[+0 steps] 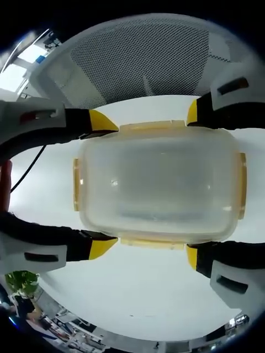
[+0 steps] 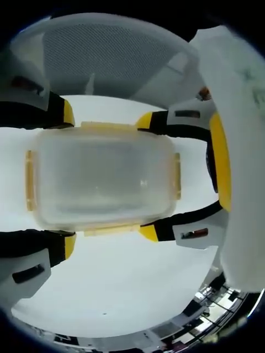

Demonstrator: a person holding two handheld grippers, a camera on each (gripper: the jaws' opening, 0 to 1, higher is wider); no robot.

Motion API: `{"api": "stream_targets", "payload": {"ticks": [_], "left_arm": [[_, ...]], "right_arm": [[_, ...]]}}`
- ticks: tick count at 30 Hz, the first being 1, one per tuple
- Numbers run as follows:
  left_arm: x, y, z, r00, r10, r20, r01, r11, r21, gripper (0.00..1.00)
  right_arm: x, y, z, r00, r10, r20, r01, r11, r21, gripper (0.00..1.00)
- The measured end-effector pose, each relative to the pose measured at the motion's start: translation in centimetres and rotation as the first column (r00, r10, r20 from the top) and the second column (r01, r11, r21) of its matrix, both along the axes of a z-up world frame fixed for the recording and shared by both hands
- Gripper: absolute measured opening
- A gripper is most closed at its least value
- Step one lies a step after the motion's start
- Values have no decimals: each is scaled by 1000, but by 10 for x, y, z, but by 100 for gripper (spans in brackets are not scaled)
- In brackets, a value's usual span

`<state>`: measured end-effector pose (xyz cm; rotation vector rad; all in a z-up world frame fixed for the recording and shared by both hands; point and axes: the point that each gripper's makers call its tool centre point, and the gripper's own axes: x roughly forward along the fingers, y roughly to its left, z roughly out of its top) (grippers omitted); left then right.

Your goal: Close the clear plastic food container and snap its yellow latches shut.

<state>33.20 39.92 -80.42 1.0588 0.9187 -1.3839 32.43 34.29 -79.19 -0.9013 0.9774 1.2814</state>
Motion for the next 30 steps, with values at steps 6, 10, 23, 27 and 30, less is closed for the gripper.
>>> {"api": "stream_targets", "payload": {"ticks": [6,10,23,27,30], "left_arm": [[1,9,0,1000,-1,0,1,1000,2,84],[3,15,0,1000,0,0,0,1000,-2,85],[5,20,-1,1000,9,5,-9,1000,5,85],[5,21,-1,1000,10,1,-10,1000,1,85],[5,21,-1,1000,9,-2,-9,1000,-7,86]], "right_arm": [[1,10,0,1000,-3,2,3,1000,-4,75],[3,16,0,1000,-4,4,4,1000,-3,75],[5,23,-1,1000,-16,19,15,999,29,76],[5,24,-1,1000,-15,19,14,1000,23,76],[5,24,-1,1000,-11,16,11,1000,17,76]]}}
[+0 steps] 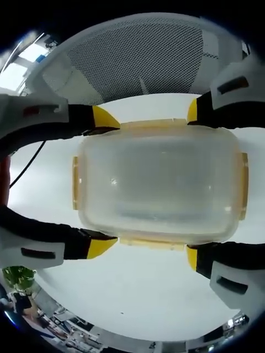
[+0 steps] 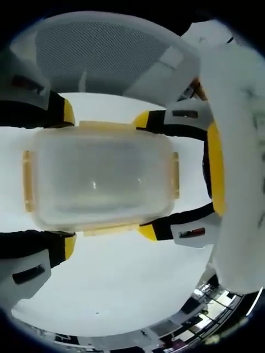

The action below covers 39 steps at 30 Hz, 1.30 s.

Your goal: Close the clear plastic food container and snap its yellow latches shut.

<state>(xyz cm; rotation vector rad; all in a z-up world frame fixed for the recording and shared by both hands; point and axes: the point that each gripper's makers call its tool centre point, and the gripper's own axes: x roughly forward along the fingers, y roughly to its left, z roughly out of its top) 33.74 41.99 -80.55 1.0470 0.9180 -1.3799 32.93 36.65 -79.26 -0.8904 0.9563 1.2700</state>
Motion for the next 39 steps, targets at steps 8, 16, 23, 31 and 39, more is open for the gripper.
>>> {"api": "stream_targets", "payload": {"ticks": [8,16,23,31,39], "left_arm": [[0,-1,-1,1000,-2,-14,2,1000,-14,86],[10,-1,0,1000,-5,-6,5,1000,-14,86],[16,-1,0,1000,-12,-6,12,1000,-7,86],[25,0,0,1000,-10,-7,10,1000,-11,86],[34,0,-1,1000,-8,-7,8,1000,-10,87]], "right_arm": [[0,1,-1,1000,7,-11,-7,1000,-1,76],[9,1,-1,1000,-7,-5,7,1000,7,76],[15,0,-1,1000,-13,-7,13,1000,-2,76],[24,2,-1,1000,-13,-8,13,1000,-4,77],[33,1,-2,1000,-16,-9,16,1000,-6,77]]}}
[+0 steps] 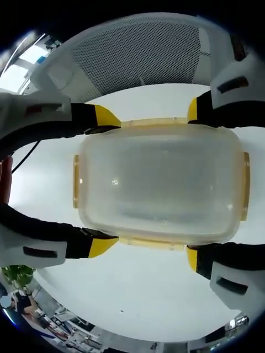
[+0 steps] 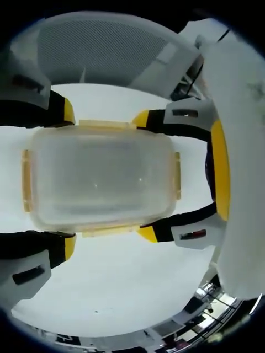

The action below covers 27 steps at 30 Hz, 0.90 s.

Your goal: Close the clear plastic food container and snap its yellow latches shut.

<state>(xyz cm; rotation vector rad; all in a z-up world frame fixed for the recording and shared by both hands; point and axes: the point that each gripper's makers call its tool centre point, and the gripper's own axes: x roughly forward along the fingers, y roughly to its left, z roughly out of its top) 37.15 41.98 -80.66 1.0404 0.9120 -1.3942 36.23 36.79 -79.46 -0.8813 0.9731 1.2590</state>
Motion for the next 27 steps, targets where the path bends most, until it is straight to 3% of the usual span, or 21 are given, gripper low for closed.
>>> {"api": "stream_targets", "payload": {"ticks": [27], "left_arm": [[38,-4,-1,1000,9,1,-9,1000,-5,88]], "right_arm": [[38,-2,-1,1000,-6,-2,6,1000,-15,78]]}}
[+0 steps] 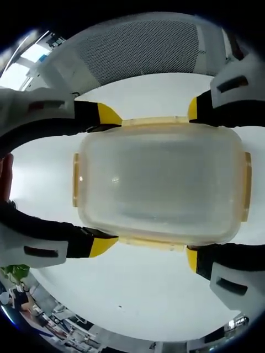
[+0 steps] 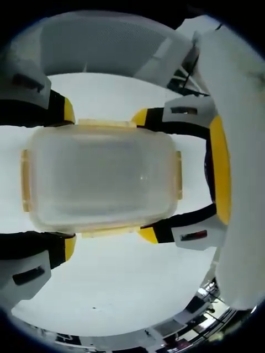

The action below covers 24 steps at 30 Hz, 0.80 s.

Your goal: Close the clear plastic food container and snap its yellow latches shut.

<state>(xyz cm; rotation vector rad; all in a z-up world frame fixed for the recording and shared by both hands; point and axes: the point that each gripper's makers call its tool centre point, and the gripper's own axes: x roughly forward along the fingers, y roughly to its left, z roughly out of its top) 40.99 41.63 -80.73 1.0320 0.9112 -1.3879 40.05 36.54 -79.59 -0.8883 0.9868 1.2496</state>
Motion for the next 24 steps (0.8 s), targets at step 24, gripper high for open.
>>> {"api": "stream_targets", "payload": {"ticks": [24], "left_arm": [[23,-4,-1,1000,10,-5,-10,1000,-10,89]], "right_arm": [[24,-4,-1,1000,11,-3,-11,1000,-8,78]]}}
